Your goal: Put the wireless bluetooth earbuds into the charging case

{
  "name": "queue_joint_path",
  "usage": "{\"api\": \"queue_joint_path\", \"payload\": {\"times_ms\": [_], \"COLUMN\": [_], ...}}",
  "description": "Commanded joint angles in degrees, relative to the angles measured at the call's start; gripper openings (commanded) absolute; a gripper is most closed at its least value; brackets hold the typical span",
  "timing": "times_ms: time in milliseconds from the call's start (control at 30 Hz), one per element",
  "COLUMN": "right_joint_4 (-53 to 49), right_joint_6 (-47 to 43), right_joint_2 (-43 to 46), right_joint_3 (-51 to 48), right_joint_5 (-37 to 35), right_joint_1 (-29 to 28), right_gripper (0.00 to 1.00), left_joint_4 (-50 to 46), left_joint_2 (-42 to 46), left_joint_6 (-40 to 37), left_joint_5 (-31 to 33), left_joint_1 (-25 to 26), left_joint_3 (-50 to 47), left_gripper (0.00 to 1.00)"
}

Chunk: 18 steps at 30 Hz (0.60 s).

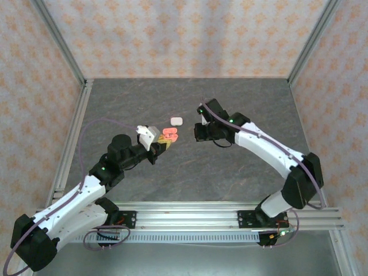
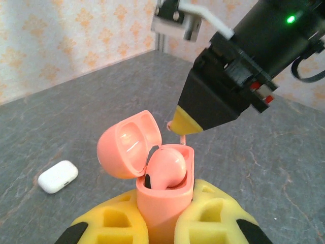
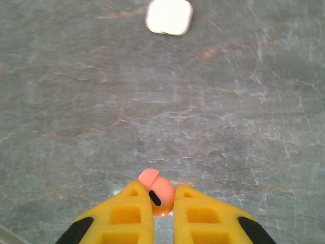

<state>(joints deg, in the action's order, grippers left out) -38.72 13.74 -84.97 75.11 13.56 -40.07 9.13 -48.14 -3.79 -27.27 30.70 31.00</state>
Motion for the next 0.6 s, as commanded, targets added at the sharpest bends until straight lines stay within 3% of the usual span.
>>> {"api": "queue_joint_path", "payload": {"times_ms": [0, 233, 567], "right_joint_4": [3.1, 9.0, 15.7], "right_joint_6": [-4.2, -7.0, -10.3], "right_joint_2": [4.7, 11.8, 14.6], "right_joint_3": [1.2, -1.3, -4.3], "right_joint_5": [-4.0, -3.0, 6.2], "right_joint_1": [-2.0, -3.9, -4.7], "right_gripper": [0.11, 0.10, 0.10], "left_joint_4": [3.8, 2.8, 3.6], "left_joint_2": [-0.4, -2.0, -2.8], "left_joint_6": [-1.4, -1.6, -1.2], "left_joint_5": [-3.7, -4.5, -7.0], "left_joint_1": [-0.3, -0.3, -0.3], "left_joint_3": [0.8, 2.4, 3.9], "left_gripper": [0.00, 0.00, 0.00]}}
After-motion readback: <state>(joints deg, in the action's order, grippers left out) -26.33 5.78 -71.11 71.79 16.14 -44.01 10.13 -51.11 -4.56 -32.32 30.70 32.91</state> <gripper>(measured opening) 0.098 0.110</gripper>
